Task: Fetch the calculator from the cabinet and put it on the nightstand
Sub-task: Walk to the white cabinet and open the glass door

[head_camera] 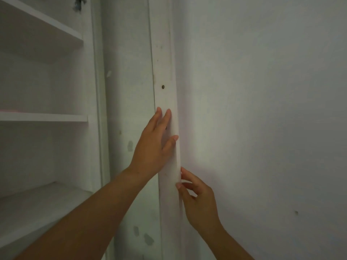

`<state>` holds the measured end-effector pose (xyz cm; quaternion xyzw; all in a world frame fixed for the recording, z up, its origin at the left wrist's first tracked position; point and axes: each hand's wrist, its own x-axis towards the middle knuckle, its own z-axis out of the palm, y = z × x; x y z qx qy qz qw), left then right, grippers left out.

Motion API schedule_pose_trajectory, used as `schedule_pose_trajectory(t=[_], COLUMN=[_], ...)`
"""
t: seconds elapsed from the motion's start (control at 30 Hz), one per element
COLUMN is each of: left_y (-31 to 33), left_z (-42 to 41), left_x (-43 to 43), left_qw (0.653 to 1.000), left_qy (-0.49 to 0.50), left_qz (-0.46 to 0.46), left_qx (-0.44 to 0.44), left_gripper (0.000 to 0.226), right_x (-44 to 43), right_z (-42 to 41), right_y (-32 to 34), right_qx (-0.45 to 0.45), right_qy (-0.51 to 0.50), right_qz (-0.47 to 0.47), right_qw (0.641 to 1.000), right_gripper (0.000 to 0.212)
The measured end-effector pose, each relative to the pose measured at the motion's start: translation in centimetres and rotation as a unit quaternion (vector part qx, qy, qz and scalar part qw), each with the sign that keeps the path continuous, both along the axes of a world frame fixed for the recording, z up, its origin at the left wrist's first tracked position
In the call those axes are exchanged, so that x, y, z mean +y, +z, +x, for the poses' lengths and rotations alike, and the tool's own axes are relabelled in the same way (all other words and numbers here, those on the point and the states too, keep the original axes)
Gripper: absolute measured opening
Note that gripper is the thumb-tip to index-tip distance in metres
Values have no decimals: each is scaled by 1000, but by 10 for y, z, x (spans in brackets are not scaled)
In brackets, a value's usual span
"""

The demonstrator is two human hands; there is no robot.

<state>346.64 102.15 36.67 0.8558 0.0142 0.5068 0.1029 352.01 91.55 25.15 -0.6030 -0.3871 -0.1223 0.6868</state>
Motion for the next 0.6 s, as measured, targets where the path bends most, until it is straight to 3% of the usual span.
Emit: schedule_pose_trajectory(t=[0.6], left_y=[-3], left_z=[18], left_x=[10], left_qw=[999], left_qy=[-2], left_qz=[33], left_qx=[28], left_gripper=[61], right_x=[-6], right_z=[24], right_y=[0], right_qx=[-13], right_qy=[-11], right_qz=[22], right_qw=[1000], right_gripper=[34])
